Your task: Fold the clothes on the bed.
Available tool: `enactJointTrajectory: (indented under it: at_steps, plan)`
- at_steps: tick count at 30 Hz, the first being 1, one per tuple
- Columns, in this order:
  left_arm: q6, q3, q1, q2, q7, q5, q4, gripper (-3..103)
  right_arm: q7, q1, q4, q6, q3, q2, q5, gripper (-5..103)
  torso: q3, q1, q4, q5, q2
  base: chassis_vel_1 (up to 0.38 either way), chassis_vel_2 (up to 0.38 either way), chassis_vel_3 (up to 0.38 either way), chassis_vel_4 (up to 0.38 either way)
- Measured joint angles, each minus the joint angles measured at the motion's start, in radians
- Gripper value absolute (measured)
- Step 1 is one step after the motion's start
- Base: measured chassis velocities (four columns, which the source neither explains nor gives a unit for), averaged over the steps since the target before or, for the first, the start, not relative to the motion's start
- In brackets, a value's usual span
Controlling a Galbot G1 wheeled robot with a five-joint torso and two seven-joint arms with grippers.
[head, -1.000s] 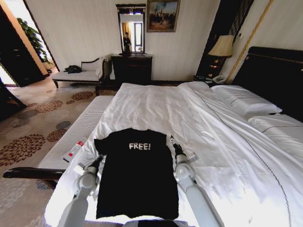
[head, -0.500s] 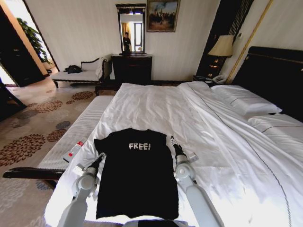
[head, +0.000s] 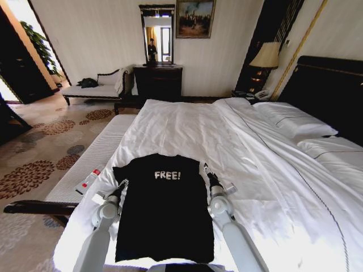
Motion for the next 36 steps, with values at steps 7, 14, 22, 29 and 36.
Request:
enactJointTrajectory:
  at_steps: [7, 14, 22, 29, 36]
  plan:
    - [-0.006, -0.002, -0.015, -0.010, 0.006, 0.009, 0.020, 68, 0.001, 0.003, -0.005, 0.000, -0.005, 0.005, -0.003, 100, 0.000, 0.000, 0.0000, 0.0000, 0.000, 0.000, 0.000, 0.000, 0.000]
    - [-0.011, -0.024, -0.037, -0.012, 0.016, 0.007, 0.033, 36, 0.014, 0.007, -0.010, -0.007, -0.010, 0.005, -0.009, 100, 0.000, 0.000, -0.0002, -0.0001, 0.000, 0.000, 0.000, 0.000, 0.000]
    - [-0.014, -0.029, -0.039, 0.006, 0.020, 0.003, 0.019, 10, 0.014, 0.003, -0.013, -0.008, -0.009, 0.008, -0.015, 100, 0.000, 0.000, -0.0001, -0.0001, 0.000, 0.000, 0.000, 0.000, 0.000]
    - [-0.014, -0.005, -0.051, 0.055, 0.023, 0.021, 0.006, 2, 0.015, 0.003, -0.013, -0.009, -0.014, 0.012, -0.019, 100, 0.000, 0.000, 0.0000, -0.0001, 0.000, 0.000, 0.000, 0.000, 0.000]
    - [-0.014, 0.111, -0.070, 0.168, 0.037, 0.107, -0.076, 2, 0.016, 0.001, -0.015, -0.010, -0.015, 0.012, -0.023, 100, 0.000, 0.000, -0.0001, 0.0000, 0.000, 0.000, 0.000, 0.000, 0.000]
